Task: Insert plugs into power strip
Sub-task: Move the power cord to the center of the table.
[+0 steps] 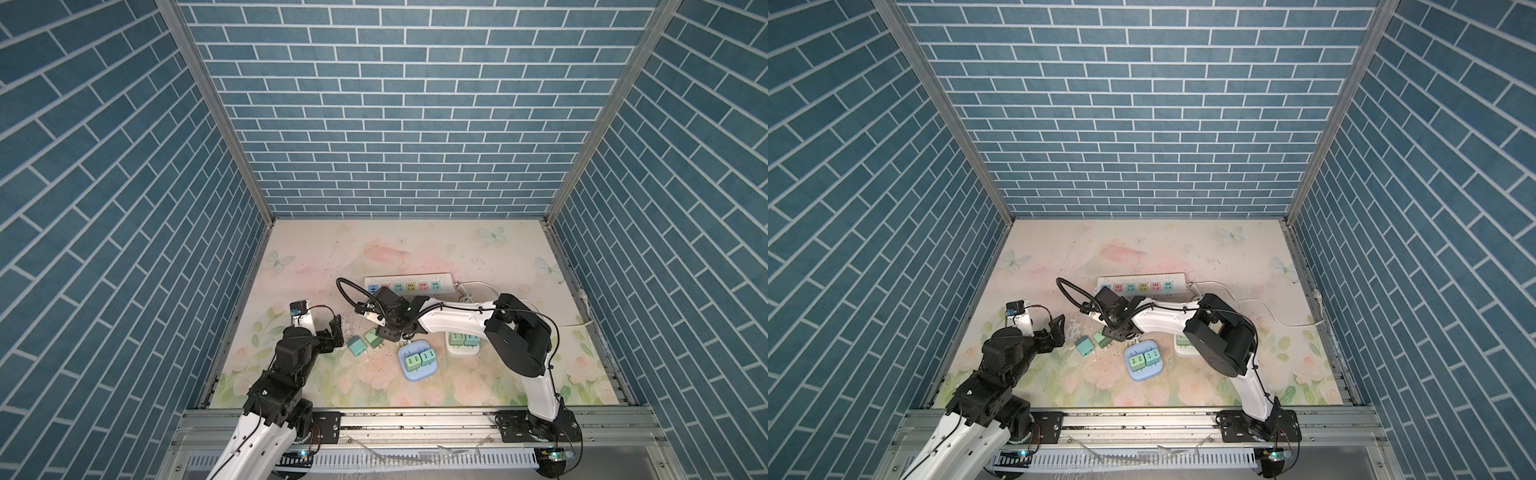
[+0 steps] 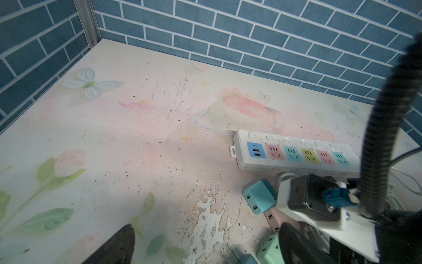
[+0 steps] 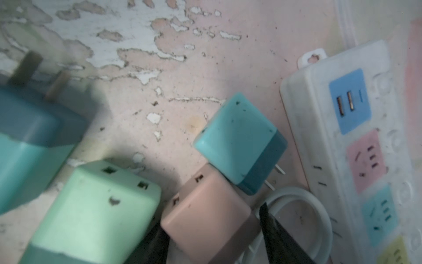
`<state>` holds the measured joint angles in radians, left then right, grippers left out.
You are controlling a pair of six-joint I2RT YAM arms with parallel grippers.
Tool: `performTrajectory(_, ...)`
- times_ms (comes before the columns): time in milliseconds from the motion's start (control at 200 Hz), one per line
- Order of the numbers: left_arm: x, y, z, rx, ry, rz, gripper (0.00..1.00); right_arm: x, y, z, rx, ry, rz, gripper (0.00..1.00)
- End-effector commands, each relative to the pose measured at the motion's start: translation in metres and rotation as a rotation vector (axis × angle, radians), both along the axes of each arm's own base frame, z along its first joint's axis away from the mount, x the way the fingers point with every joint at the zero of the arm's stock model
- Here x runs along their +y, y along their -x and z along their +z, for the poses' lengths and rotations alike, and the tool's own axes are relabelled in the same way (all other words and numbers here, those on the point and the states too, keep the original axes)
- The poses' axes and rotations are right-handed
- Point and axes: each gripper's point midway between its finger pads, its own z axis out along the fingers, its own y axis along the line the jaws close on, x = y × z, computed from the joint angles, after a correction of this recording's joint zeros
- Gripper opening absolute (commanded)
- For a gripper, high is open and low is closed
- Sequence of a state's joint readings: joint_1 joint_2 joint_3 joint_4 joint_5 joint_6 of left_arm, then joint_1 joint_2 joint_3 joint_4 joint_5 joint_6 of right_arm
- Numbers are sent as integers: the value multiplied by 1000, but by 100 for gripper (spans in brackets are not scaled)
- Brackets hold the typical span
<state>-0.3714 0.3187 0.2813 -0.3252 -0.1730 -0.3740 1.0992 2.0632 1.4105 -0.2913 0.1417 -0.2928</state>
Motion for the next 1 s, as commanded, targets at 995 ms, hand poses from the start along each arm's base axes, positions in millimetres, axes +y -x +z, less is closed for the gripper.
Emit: performTrajectory(995, 4, 2, -3, -2, -2, 13, 100, -11, 11, -13, 287, -99, -67, 66)
